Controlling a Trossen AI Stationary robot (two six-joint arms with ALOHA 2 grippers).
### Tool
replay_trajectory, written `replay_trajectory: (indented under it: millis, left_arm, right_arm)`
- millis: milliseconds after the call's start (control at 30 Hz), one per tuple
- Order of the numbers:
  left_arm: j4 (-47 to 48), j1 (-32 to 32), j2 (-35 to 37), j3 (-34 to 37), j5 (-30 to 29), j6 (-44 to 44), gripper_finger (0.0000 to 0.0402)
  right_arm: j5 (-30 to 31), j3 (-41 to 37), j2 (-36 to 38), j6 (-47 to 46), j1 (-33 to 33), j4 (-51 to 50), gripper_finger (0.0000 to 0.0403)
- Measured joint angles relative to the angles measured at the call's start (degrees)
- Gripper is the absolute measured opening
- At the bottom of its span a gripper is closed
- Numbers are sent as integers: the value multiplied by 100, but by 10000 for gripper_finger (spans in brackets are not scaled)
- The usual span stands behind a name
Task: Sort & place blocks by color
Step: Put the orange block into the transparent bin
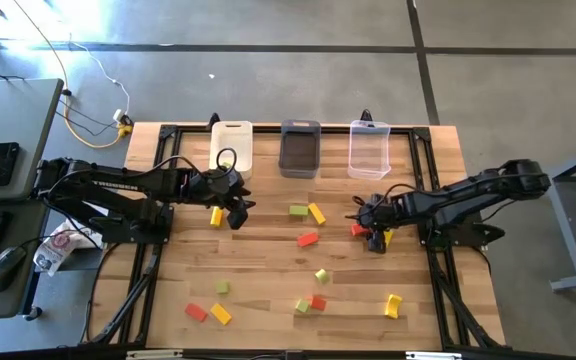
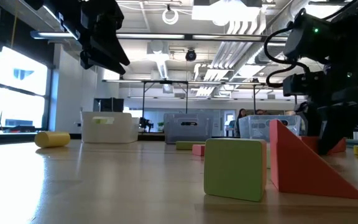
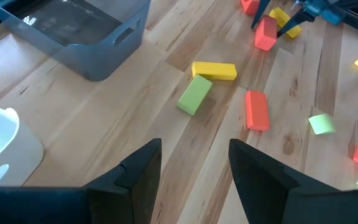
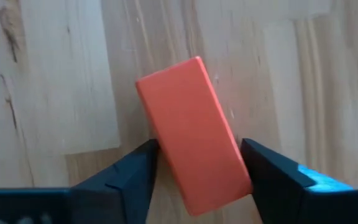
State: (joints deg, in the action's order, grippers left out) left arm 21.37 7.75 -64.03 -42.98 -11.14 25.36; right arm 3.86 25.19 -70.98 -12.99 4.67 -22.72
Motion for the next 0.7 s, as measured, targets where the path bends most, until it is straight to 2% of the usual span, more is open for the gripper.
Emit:
replay_trajectory:
  millis: [200, 500, 700]
  left_arm:
    - [-2, 2, -2, 0, 0, 0, 174]
    - [-15, 2, -2, 0, 0, 0, 174]
    - [-13, 2, -2, 0, 0, 0, 174]
  right_arm:
    - [-25, 11, 11, -341, -4, 2, 110]
    - [21, 8, 24, -803, -5, 46, 107]
    - [177, 417, 19, -878, -13, -108, 107]
